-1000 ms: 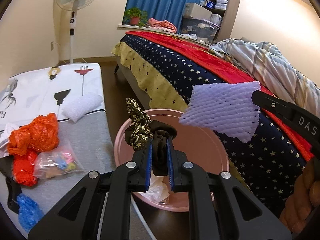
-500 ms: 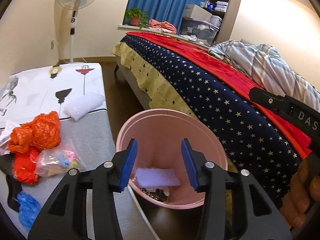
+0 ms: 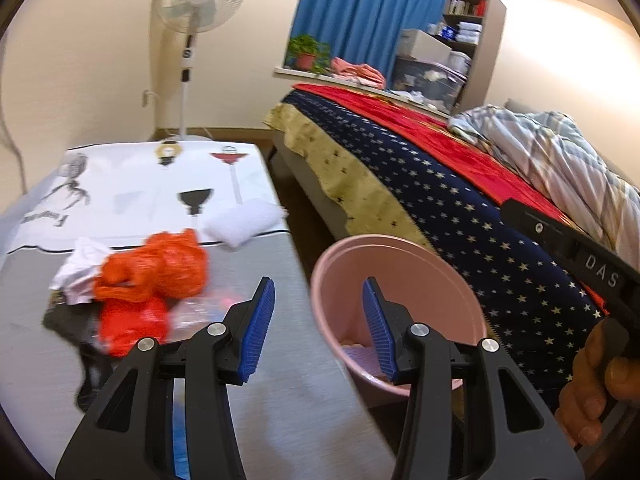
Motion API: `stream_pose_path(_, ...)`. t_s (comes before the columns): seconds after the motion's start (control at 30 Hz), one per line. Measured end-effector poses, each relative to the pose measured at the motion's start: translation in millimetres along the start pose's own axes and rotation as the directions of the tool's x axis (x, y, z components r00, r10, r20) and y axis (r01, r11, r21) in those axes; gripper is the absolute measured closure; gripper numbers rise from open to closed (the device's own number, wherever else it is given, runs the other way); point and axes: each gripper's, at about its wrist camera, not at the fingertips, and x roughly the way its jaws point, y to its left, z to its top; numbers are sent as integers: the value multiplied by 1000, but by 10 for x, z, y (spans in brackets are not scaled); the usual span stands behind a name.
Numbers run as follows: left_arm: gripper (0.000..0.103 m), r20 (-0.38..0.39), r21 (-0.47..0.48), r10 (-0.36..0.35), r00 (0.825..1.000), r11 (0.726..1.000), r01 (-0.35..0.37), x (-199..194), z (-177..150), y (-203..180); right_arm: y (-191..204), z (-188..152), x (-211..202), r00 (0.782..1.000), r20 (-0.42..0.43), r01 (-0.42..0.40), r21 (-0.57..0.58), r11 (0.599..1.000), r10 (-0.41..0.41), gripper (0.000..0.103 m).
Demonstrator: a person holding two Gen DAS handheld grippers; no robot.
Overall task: Collect trash
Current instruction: 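Grasp the clear plastic bag with the right tool while the left tool grasps the white crumpled paper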
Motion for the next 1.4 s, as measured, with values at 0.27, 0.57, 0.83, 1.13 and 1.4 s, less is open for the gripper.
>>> stream_pose_path(0.27, 65, 12, -75, 114, 993, 991, -112, -224, -21, 493, 325, -43, 123, 994, -20, -110, -22, 994, 109, 59)
stream_pose_path(0.57, 76, 13, -174, 267, 964, 949, -261, -336, -57, 1023, 636, -181, 477, 971, -104, -216, 22, 976, 217, 62)
stream_pose_path(0.83, 76, -18, -234, 325, 946, 918, -320, -260, -93, 1332, 1012, -381, 799, 939, -189, -293, -7, 956, 286, 62)
stream_pose_path(1.13, 76, -63, -280, 331, 942, 900, -335, -35, -111, 1567, 1202, -625, 1237, 884, -319, -346, 48, 937, 343, 61)
stream_pose_path(1.4, 76, -107, -309, 321, 941, 889, -338, 190, -136, 1683, 1233, -760, 1477, 853, -397, -338, 75, 938, 339, 61)
